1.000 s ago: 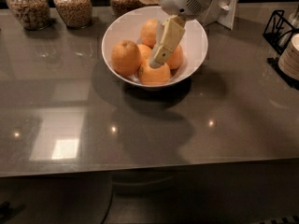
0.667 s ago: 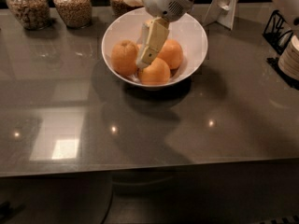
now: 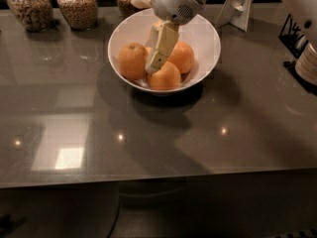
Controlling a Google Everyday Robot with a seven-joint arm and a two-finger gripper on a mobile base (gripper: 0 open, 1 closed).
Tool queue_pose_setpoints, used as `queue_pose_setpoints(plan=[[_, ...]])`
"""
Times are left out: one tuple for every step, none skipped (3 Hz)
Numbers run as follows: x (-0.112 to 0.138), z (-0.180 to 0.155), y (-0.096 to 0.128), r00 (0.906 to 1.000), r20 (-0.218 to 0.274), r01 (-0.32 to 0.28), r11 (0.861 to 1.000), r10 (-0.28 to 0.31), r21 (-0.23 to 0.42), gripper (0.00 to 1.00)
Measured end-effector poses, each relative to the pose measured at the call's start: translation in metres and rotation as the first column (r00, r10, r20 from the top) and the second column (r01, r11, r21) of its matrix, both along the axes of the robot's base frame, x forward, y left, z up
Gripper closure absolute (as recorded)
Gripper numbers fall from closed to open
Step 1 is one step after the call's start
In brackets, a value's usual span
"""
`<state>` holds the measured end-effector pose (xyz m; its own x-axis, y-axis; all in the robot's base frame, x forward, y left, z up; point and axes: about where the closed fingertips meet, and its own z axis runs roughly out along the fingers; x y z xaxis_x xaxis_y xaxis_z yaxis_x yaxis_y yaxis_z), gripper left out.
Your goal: Pick orange from white bowl
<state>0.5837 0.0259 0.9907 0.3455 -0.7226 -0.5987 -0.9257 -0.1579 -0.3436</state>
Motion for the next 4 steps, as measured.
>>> queue_pose_setpoints(plan=[[0.012,-0.009,0.003,0.9995,0.012,-0.029,1.0,0.029,-0.003,0.0],[0.021,-0.021,0.005,0.9989,0.004,-0.046,0.999,0.046,0.005,0.11],[0.026,-0.037,0.009,0.9981,-0.022,-0.058,0.998,0.058,0.016,0.2],[0.032,-0.05,0.012,0.9969,-0.042,-0.065,0.998,0.066,0.021,0.22]])
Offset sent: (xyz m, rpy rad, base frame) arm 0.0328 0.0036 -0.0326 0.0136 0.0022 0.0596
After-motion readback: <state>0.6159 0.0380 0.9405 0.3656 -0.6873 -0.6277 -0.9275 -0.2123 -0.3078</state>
